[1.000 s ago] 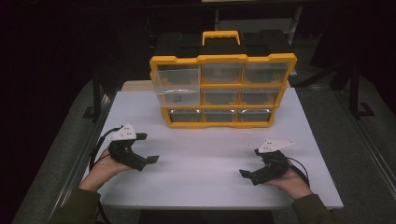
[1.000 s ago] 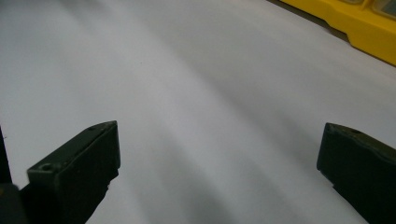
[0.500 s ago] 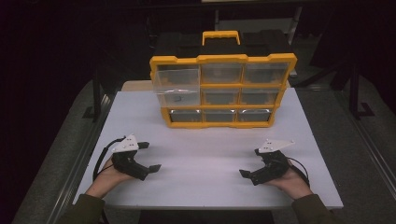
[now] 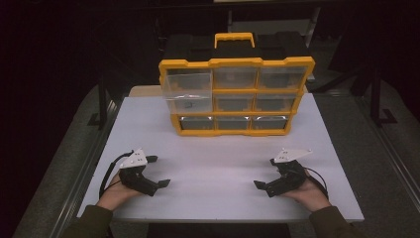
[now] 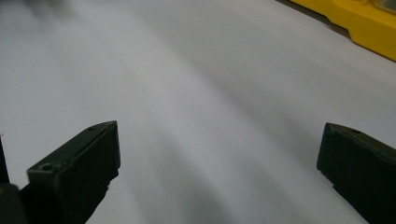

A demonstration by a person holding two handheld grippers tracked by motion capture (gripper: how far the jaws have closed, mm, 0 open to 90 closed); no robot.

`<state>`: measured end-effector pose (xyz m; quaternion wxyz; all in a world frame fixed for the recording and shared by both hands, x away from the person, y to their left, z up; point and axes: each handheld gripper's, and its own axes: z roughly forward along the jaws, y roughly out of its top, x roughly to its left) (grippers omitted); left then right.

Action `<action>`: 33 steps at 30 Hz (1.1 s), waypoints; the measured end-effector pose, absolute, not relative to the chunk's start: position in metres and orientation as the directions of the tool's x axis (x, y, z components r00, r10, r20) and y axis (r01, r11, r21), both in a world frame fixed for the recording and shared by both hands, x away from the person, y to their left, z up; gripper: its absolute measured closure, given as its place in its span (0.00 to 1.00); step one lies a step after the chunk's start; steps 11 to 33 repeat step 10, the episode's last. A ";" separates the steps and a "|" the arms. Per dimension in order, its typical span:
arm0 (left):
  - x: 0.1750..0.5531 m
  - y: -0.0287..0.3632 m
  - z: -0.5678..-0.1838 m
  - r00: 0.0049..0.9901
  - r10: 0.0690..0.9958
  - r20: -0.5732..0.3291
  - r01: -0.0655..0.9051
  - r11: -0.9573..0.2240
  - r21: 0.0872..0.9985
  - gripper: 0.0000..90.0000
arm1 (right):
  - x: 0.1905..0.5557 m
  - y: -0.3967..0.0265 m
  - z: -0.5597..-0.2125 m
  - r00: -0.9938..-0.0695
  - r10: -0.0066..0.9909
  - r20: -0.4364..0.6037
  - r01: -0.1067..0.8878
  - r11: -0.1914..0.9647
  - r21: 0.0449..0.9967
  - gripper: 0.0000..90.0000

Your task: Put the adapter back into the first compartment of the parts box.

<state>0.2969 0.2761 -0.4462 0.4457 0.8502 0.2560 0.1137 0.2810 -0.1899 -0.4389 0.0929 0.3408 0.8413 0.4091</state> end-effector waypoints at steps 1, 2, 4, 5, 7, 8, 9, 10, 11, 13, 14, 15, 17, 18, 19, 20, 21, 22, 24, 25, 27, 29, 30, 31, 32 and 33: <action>0.297 0.276 -0.447 0.843 0.536 -0.034 0.334 -0.474 0.815 0.00 | 0.281 -0.190 -0.439 -0.750 0.650 0.123 0.498 0.433 0.751 0.00; 0.297 0.276 -0.447 0.843 0.537 -0.033 0.334 -0.475 0.814 0.00 | 0.281 -0.190 -0.439 -0.750 0.650 0.123 0.499 0.434 0.751 0.00; 0.297 0.276 -0.447 0.842 0.538 -0.033 0.335 -0.475 0.814 0.00 | 0.281 -0.190 -0.440 -0.752 0.648 0.122 0.498 0.436 0.750 0.00; 0.297 0.276 -0.447 0.842 0.539 -0.034 0.336 -0.473 0.814 0.00 | 0.281 -0.190 -0.440 -0.751 0.648 0.122 0.498 0.436 0.749 0.00; 0.297 0.277 -0.447 0.841 0.541 -0.034 0.337 -0.473 0.814 0.00 | 0.281 -0.189 -0.440 -0.752 0.647 0.122 0.498 0.438 0.749 0.00; 0.297 0.277 -0.447 0.840 0.542 -0.035 0.339 -0.473 0.813 0.00 | 0.281 -0.189 -0.440 -0.753 0.647 0.121 0.498 0.438 0.748 0.00; 0.297 0.277 -0.447 0.840 0.541 -0.039 0.342 -0.474 0.812 0.00 | 0.281 -0.189 -0.440 -0.752 0.647 0.122 0.498 0.438 0.749 0.00; 0.297 0.277 -0.448 0.841 0.540 -0.038 0.343 -0.477 0.810 0.00 | 0.281 -0.190 -0.440 -0.751 0.648 0.122 0.499 0.437 0.748 0.00; 0.297 0.277 -0.448 0.841 0.540 -0.038 0.343 -0.477 0.810 0.00 | 0.281 -0.190 -0.440 -0.751 0.648 0.122 0.499 0.437 0.748 0.00; 0.297 0.277 -0.448 0.841 0.540 -0.038 0.343 -0.477 0.810 0.00 | 0.281 -0.190 -0.440 -0.751 0.648 0.122 0.499 0.437 0.748 0.00; 0.297 0.277 -0.448 0.841 0.540 -0.038 0.343 -0.477 0.810 0.00 | 0.281 -0.190 -0.440 -0.751 0.648 0.122 0.499 0.437 0.748 0.00; 0.297 0.277 -0.448 0.841 0.540 -0.038 0.343 -0.477 0.810 0.00 | 0.281 -0.190 -0.440 -0.751 0.648 0.122 0.499 0.437 0.748 0.00; 0.297 0.277 -0.448 0.841 0.540 -0.038 0.343 -0.477 0.810 0.00 | 0.281 -0.190 -0.440 -0.751 0.648 0.122 0.499 0.437 0.748 0.00; 0.297 0.277 -0.448 0.841 0.540 -0.038 0.343 -0.477 0.810 0.00 | 0.281 -0.190 -0.440 -0.751 0.648 0.122 0.499 0.437 0.748 0.00; 0.297 0.277 -0.448 0.841 0.540 -0.038 0.343 -0.477 0.810 0.00 | 0.281 -0.190 -0.440 -0.751 0.648 0.122 0.499 0.437 0.748 0.00; 0.297 0.277 -0.448 0.841 0.540 -0.038 0.343 -0.477 0.810 0.00 | 0.281 -0.190 -0.440 -0.751 0.648 0.122 0.499 0.437 0.748 0.00; 0.297 0.277 -0.448 0.841 0.540 -0.038 0.343 -0.477 0.810 0.00 | 0.281 -0.190 -0.440 -0.751 0.648 0.122 0.499 0.437 0.748 0.00; 0.297 0.277 -0.448 0.841 0.540 -0.038 0.343 -0.477 0.810 0.00 | 0.281 -0.190 -0.440 -0.751 0.648 0.122 0.499 0.437 0.748 0.00; 0.297 0.277 -0.448 0.841 0.540 -0.038 0.343 -0.477 0.810 0.00 | 0.281 -0.190 -0.440 -0.751 0.648 0.122 0.499 0.437 0.748 0.00; 0.297 0.277 -0.448 0.841 0.540 -0.038 0.343 -0.477 0.810 0.00 | 0.281 -0.190 -0.440 -0.751 0.648 0.122 0.499 0.437 0.748 0.00; 0.297 0.277 -0.448 0.841 0.540 -0.038 0.343 -0.477 0.810 0.00 | 0.281 -0.190 -0.440 -0.751 0.648 0.122 0.499 0.437 0.748 0.00; 0.297 0.277 -0.448 0.841 0.540 -0.038 0.343 -0.477 0.810 0.00 | 0.281 -0.190 -0.440 -0.751 0.648 0.122 0.499 0.437 0.748 0.00; 0.297 0.277 -0.448 0.841 0.540 -0.038 0.343 -0.477 0.810 0.00 | 0.281 -0.190 -0.440 -0.751 0.648 0.122 0.499 0.437 0.748 0.00; 0.297 0.277 -0.448 0.841 0.540 -0.038 0.343 -0.477 0.810 0.00 | 0.281 -0.190 -0.440 -0.751 0.648 0.122 0.499 0.437 0.748 0.00; 0.297 0.277 -0.448 0.841 0.540 -0.038 0.343 -0.477 0.810 0.00 | 0.281 -0.190 -0.440 -0.751 0.648 0.122 0.499 0.437 0.748 0.00; 0.297 0.277 -0.448 0.841 0.540 -0.038 0.343 -0.477 0.810 0.00 | 0.281 -0.190 -0.440 -0.751 0.648 0.122 0.499 0.437 0.748 0.00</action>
